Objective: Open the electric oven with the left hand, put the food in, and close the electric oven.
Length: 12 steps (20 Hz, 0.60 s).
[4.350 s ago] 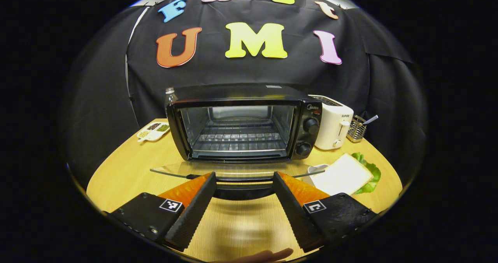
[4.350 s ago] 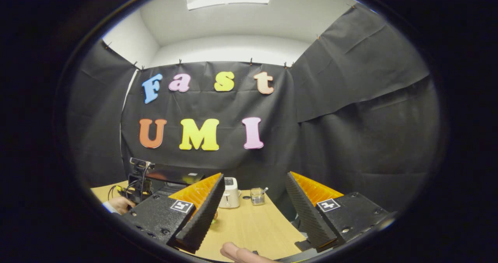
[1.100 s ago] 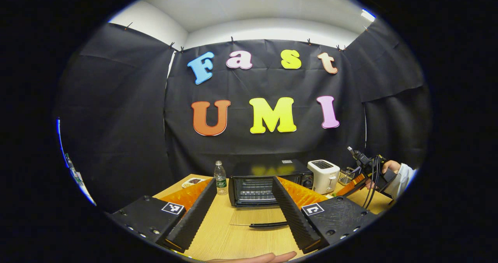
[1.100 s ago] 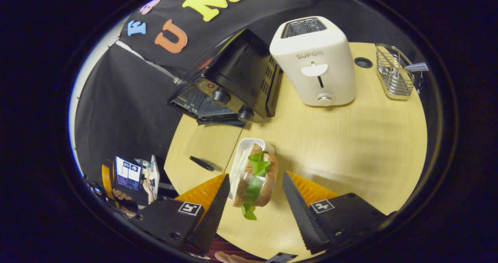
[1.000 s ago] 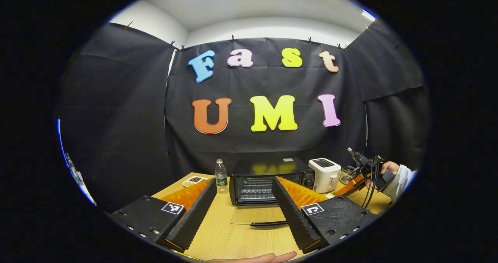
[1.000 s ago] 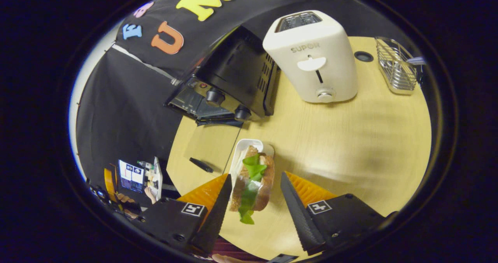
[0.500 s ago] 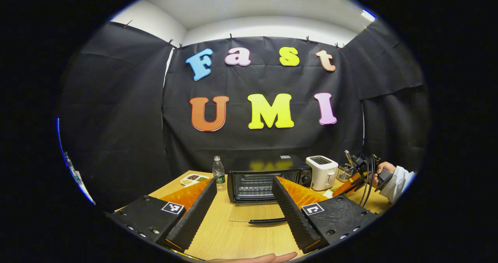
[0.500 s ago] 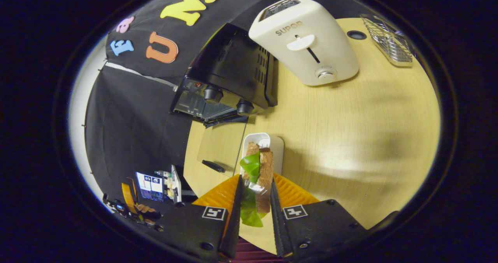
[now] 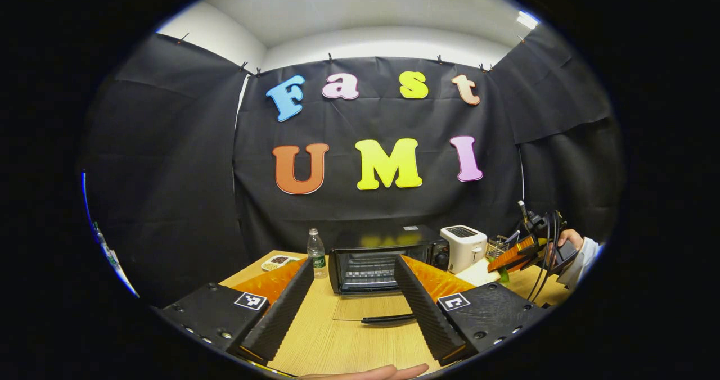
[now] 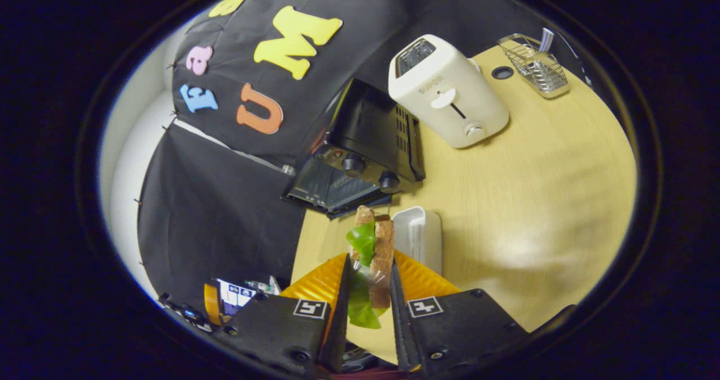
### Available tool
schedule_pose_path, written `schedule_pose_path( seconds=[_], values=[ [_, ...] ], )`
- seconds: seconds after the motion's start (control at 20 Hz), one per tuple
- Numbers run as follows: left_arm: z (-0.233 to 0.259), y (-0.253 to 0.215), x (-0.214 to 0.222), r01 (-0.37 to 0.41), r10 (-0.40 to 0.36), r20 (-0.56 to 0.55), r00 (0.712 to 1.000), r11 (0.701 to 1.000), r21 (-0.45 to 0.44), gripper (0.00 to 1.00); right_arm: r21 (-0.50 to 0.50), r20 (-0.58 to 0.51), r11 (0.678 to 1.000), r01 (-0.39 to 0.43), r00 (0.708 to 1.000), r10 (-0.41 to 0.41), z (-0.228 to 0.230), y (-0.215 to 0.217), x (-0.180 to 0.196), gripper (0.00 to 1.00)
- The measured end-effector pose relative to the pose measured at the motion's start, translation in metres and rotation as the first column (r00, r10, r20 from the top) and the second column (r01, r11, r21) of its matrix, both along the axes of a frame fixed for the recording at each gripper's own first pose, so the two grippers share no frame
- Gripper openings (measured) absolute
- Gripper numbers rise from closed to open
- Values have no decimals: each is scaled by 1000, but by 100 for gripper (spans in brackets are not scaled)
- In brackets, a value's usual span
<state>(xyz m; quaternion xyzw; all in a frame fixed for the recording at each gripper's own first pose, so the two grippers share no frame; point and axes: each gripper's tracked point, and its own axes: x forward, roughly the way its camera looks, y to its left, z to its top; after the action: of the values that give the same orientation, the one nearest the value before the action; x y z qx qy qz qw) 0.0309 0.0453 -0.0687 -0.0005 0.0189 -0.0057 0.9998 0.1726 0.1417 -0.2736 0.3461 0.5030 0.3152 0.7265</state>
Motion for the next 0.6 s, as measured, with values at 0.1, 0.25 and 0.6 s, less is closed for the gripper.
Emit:
schedule_pose_path(
  seconds=[0.1,0.25,0.6],
  values=[
    [3,7,-1,-23,23,7,1000,999,23,94,51,5,996,72,997,-73,7,12,-3,39],
    [3,6,-2,-14,14,16,1000,1000,6,94,132,52,976,173,982,-181,21,33,-7,38],
    [-3,14,-4,-22,23,19,1000,1000,-11,94,214,63,946,244,963,-262,19,106,-33,39]
  ],
)
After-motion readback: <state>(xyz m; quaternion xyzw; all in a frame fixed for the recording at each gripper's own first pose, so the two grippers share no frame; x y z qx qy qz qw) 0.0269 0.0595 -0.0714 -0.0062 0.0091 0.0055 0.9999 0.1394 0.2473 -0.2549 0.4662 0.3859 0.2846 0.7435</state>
